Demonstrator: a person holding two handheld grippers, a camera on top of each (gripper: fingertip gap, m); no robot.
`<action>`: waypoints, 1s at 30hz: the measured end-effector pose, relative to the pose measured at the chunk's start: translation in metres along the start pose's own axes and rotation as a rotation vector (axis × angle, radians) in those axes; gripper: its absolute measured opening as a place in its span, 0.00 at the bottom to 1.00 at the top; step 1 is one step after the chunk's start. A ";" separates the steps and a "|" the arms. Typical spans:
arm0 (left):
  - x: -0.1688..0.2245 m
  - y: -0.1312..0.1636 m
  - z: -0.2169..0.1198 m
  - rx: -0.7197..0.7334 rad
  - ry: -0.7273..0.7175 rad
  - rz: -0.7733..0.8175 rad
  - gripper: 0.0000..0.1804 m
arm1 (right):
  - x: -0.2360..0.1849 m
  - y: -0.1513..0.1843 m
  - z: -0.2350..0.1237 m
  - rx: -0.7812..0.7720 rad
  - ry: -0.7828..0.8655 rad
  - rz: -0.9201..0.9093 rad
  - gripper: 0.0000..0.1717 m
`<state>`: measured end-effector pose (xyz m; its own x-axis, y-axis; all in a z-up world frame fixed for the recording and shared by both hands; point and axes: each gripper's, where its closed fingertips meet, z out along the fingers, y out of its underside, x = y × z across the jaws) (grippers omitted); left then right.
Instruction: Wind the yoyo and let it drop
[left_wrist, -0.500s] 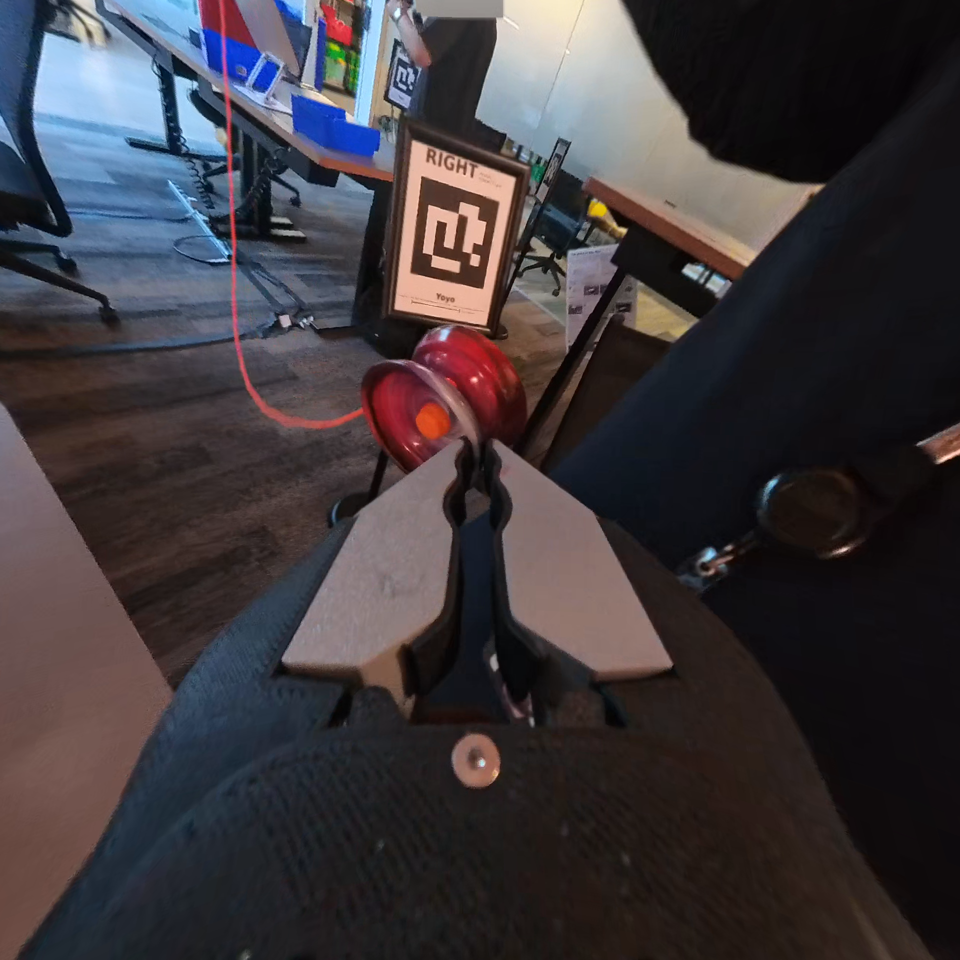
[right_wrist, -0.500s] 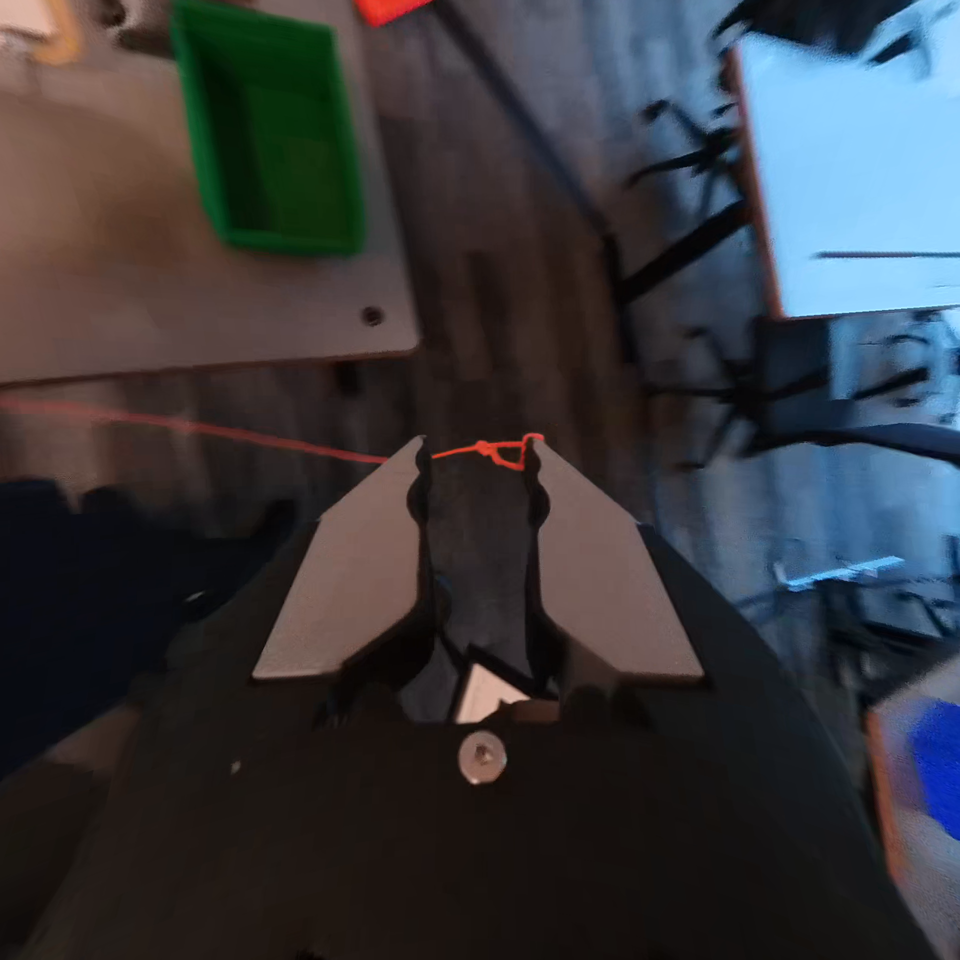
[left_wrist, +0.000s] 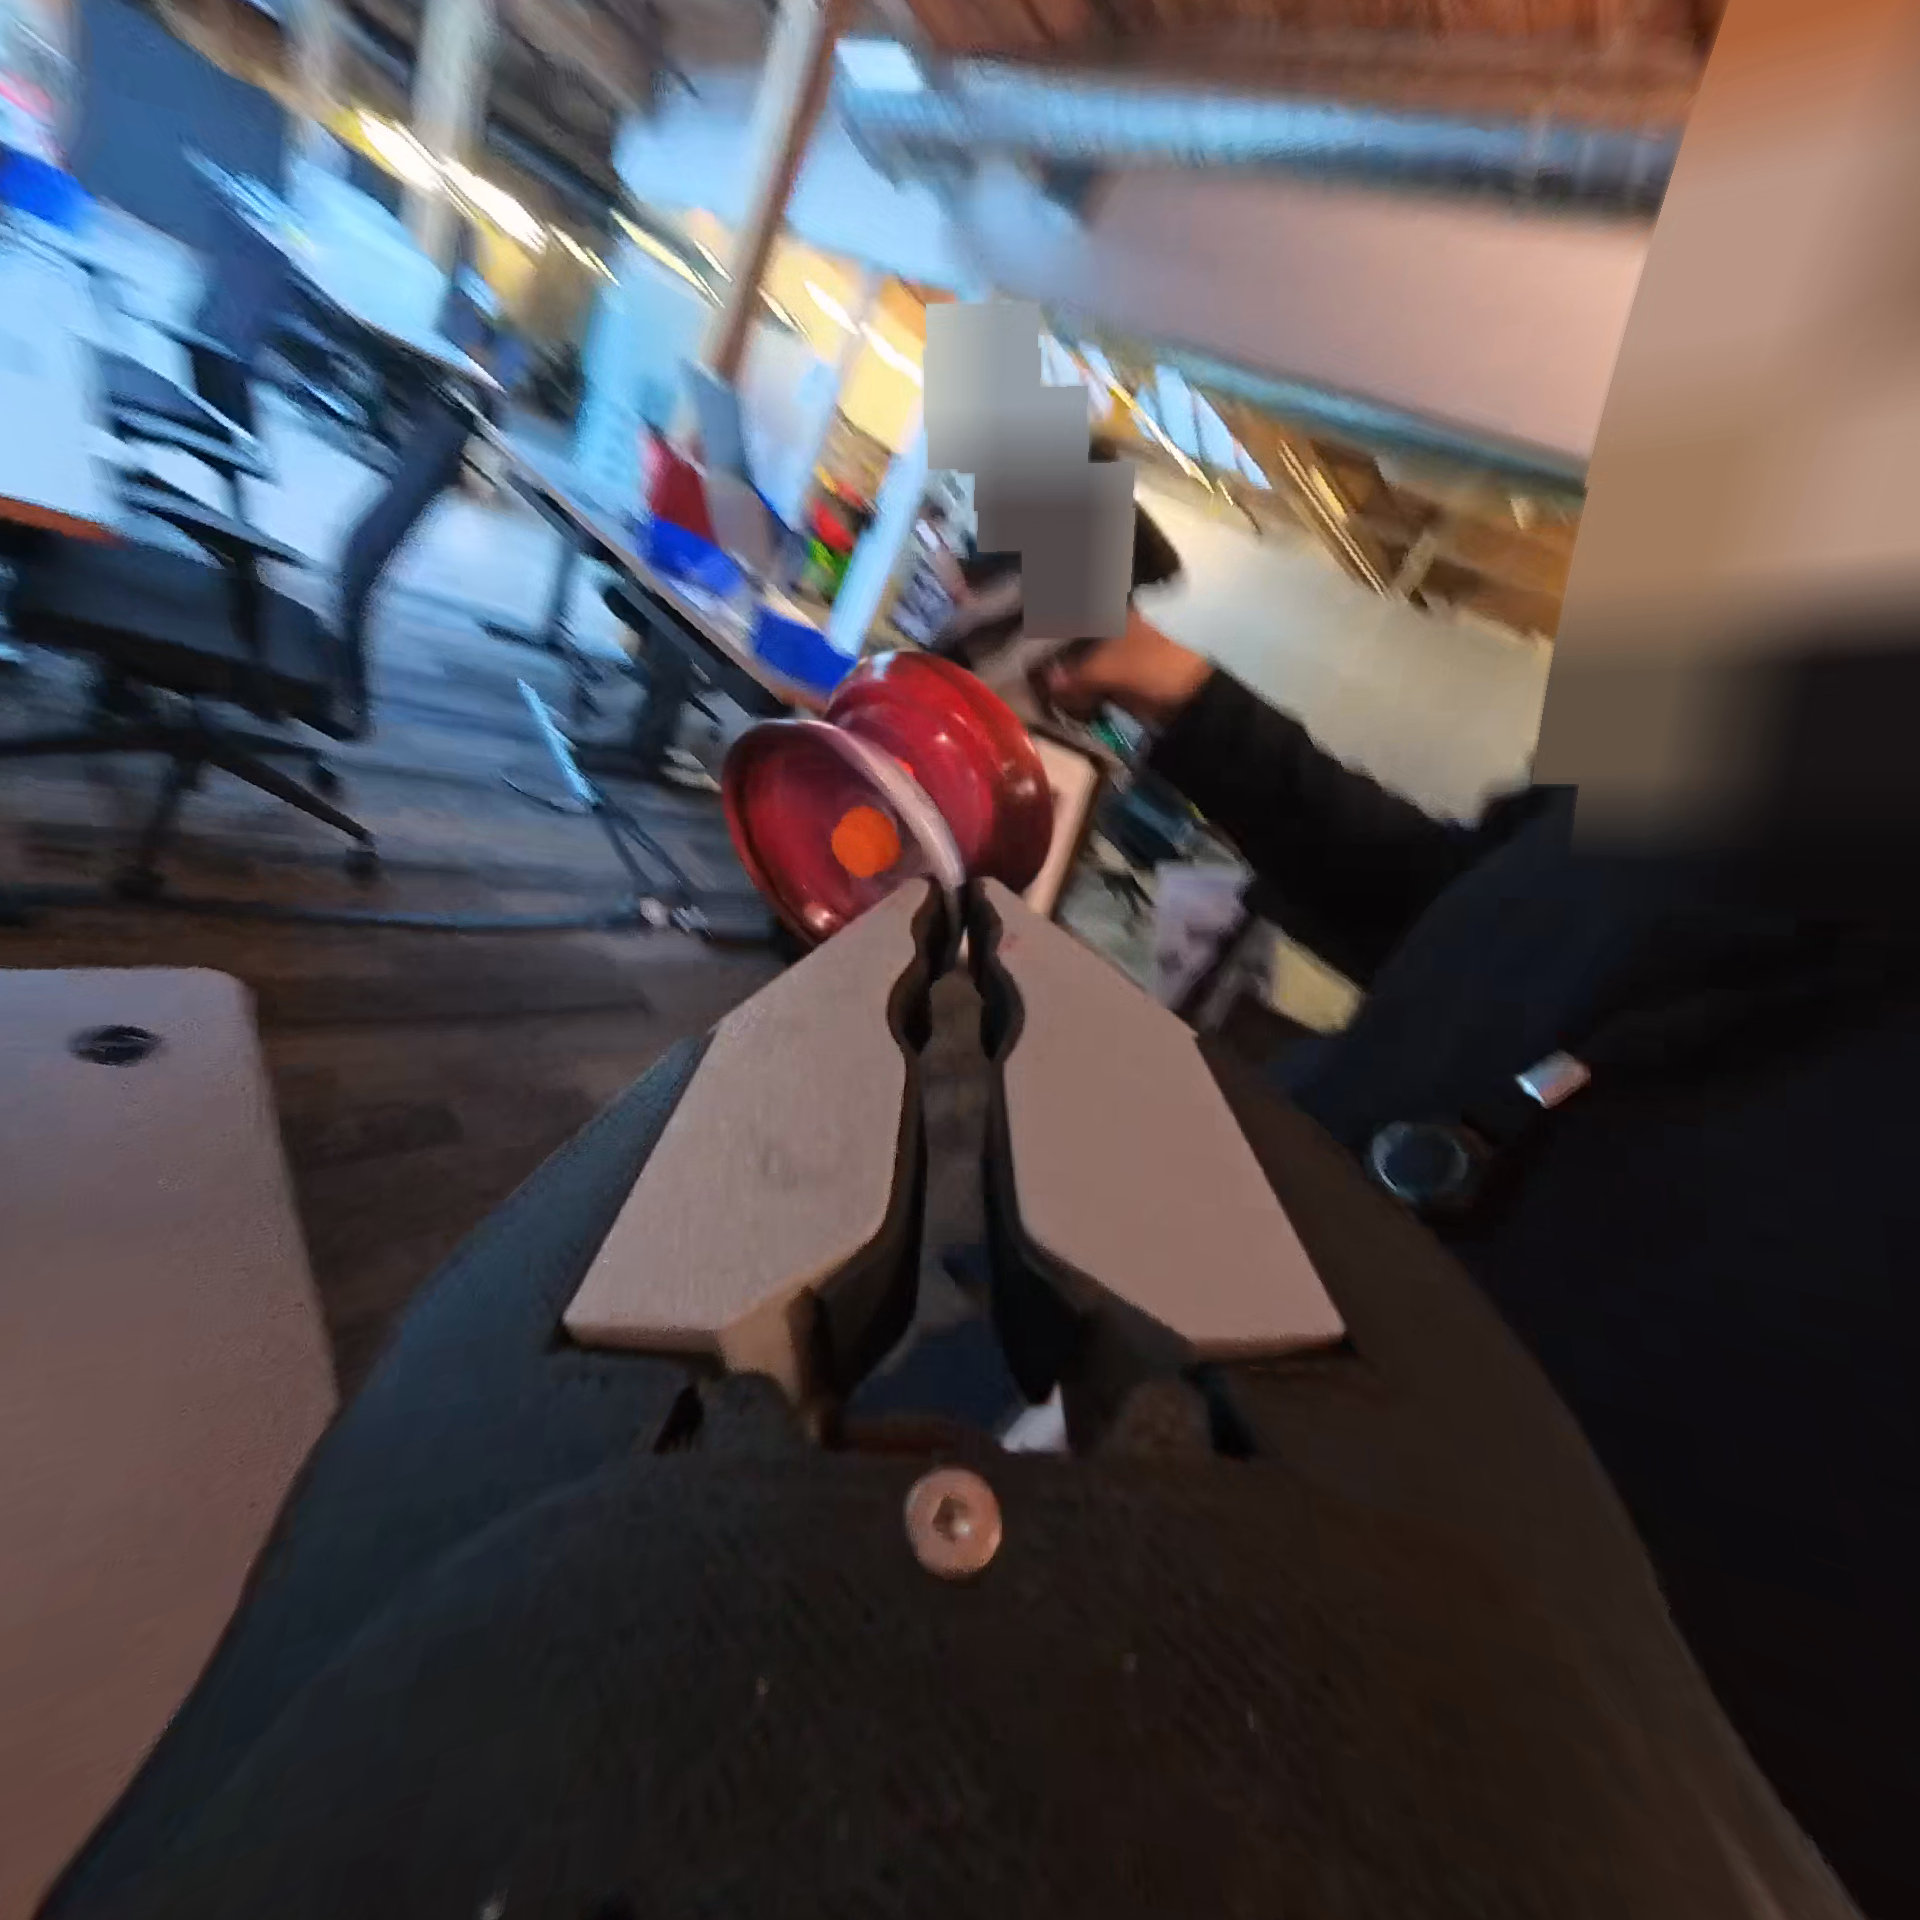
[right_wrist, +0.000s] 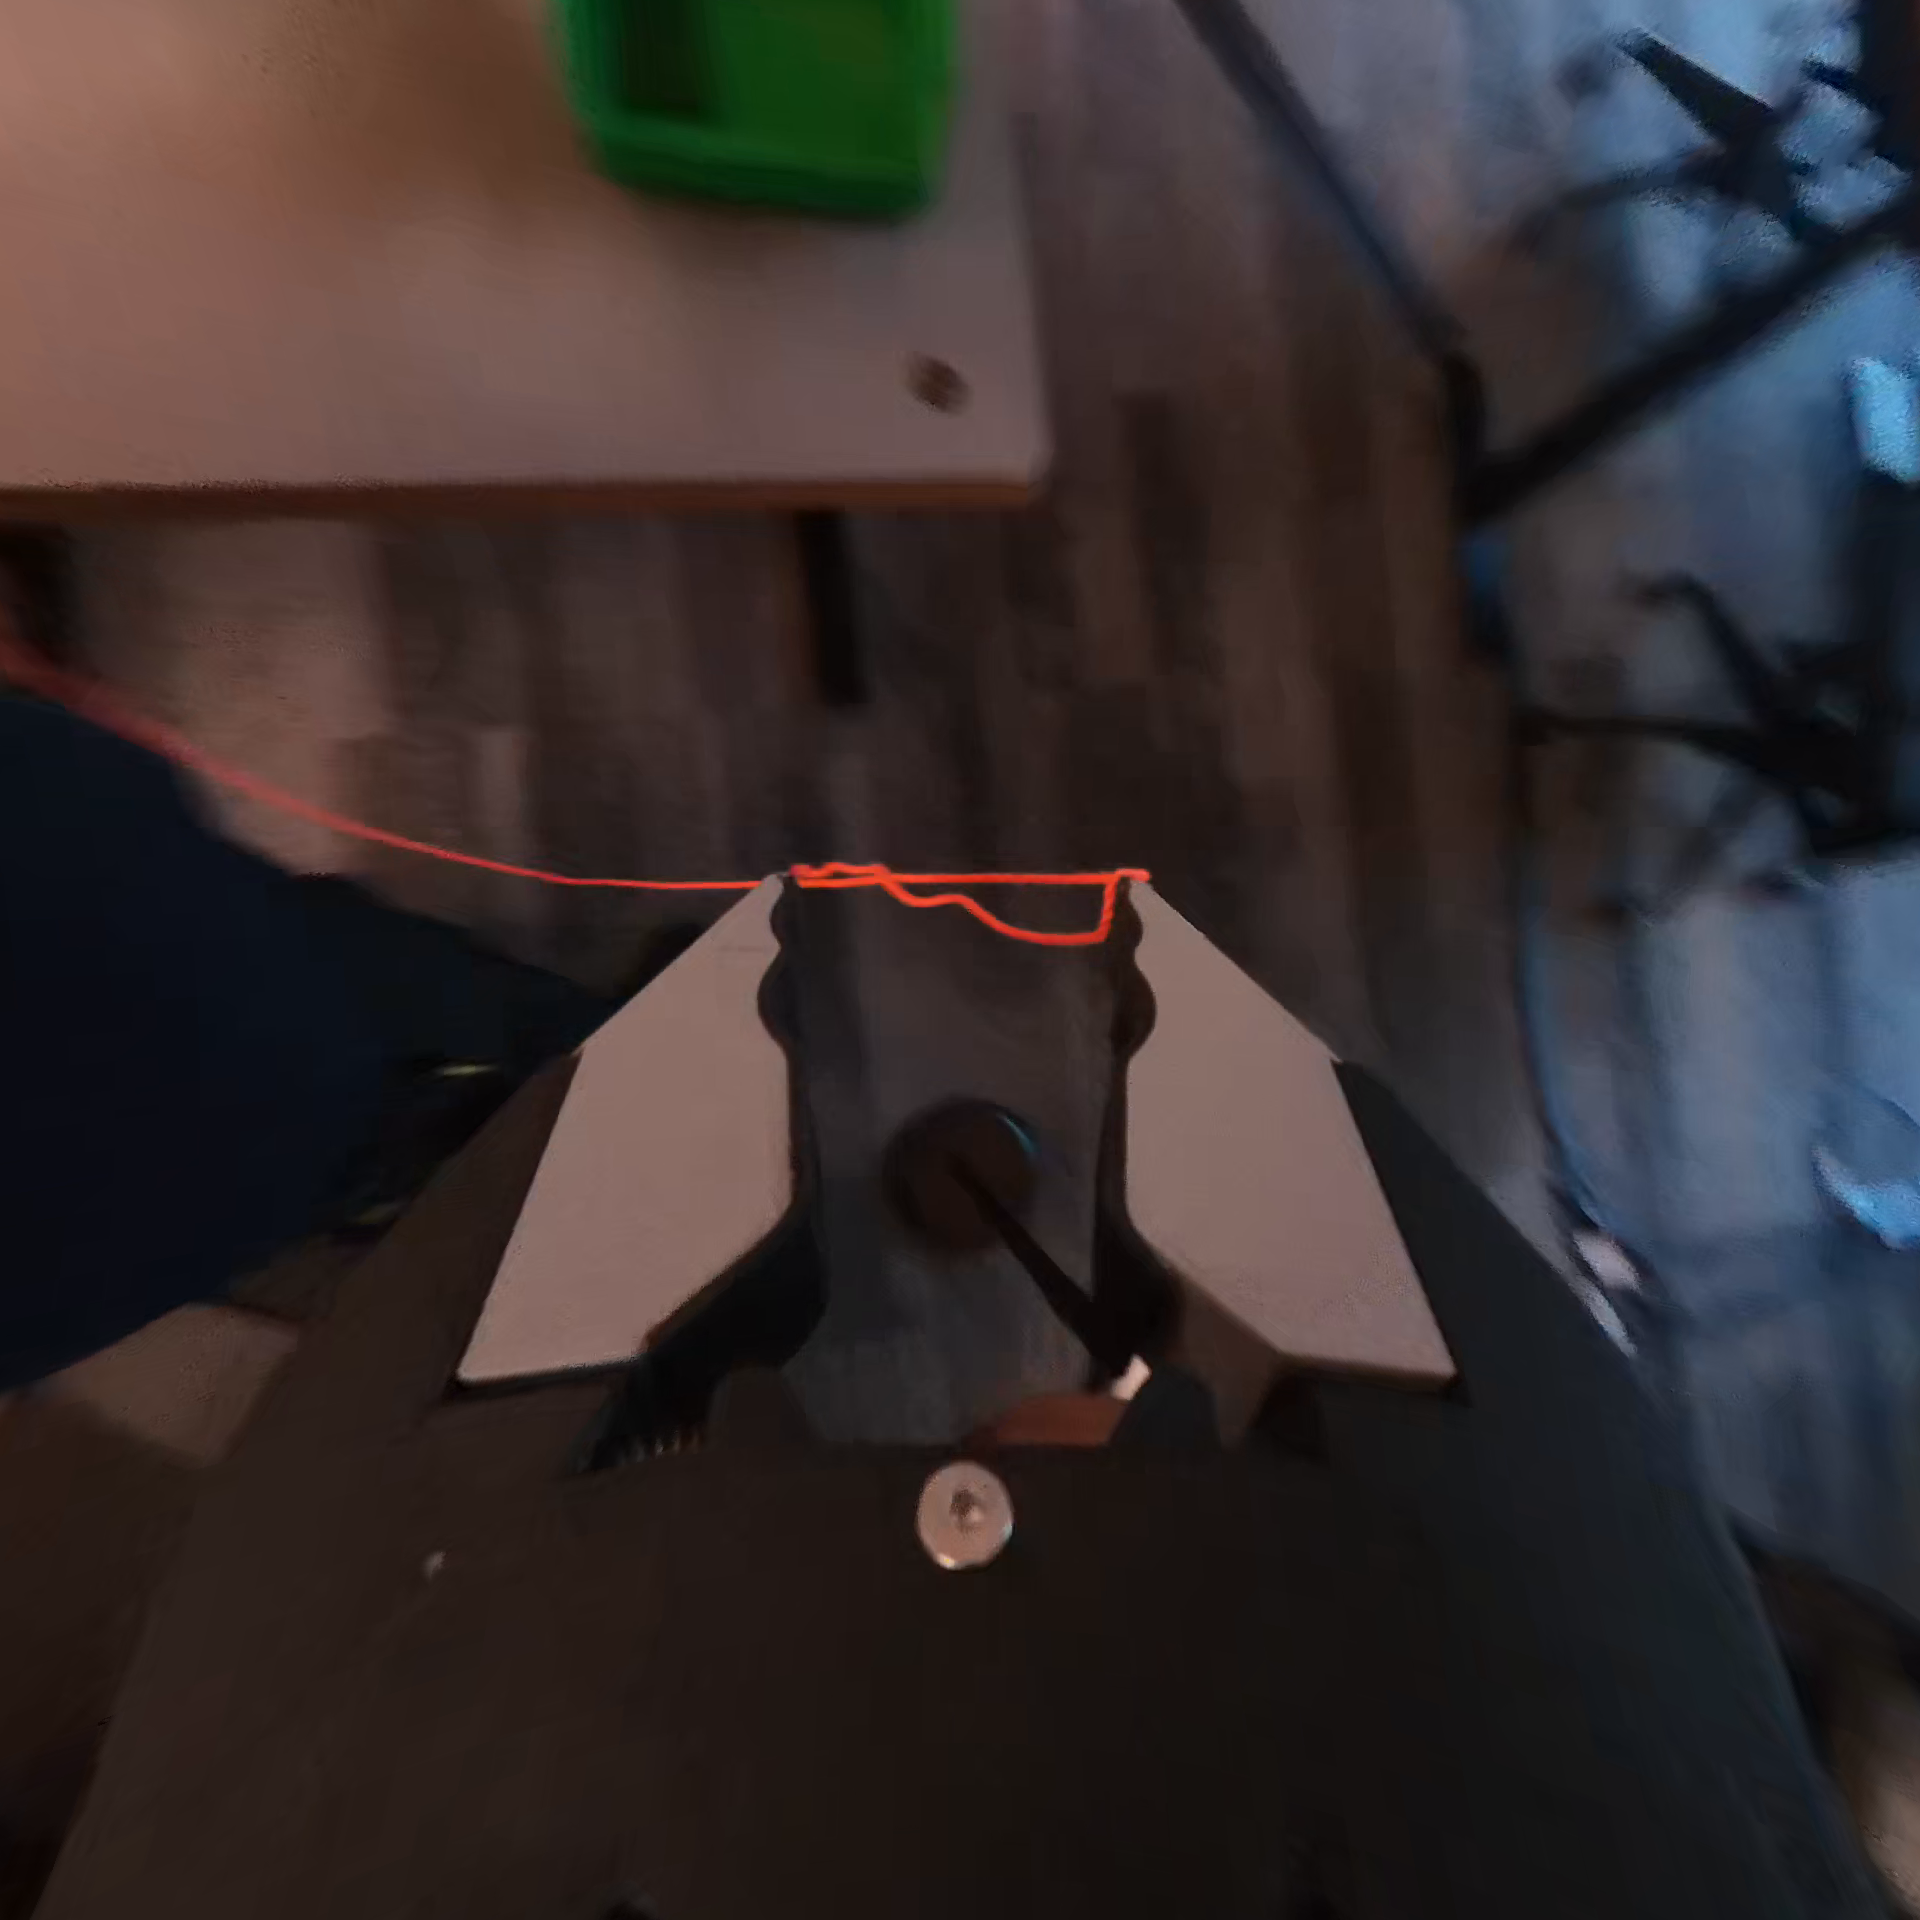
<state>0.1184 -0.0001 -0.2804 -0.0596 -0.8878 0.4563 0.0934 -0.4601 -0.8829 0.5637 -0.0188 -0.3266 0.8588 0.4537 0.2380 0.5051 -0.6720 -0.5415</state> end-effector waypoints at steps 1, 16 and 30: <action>-0.013 -0.015 -0.011 0.075 -0.056 -0.003 0.01 | 0.026 0.019 -0.001 -0.074 0.143 0.038 0.32; -0.048 -0.052 -0.108 0.031 -0.446 0.120 0.00 | 0.113 0.125 -0.069 -0.165 0.363 0.413 0.34; 0.063 -0.003 0.108 -0.253 0.029 0.301 0.01 | -0.208 -0.177 -0.039 0.760 -0.636 -0.059 0.31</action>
<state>0.2214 -0.0561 -0.2369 -0.0953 -0.9803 0.1730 -0.1363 -0.1593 -0.9778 0.2985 -0.0170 -0.2484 0.5155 0.8536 -0.0756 0.1651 -0.1855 -0.9687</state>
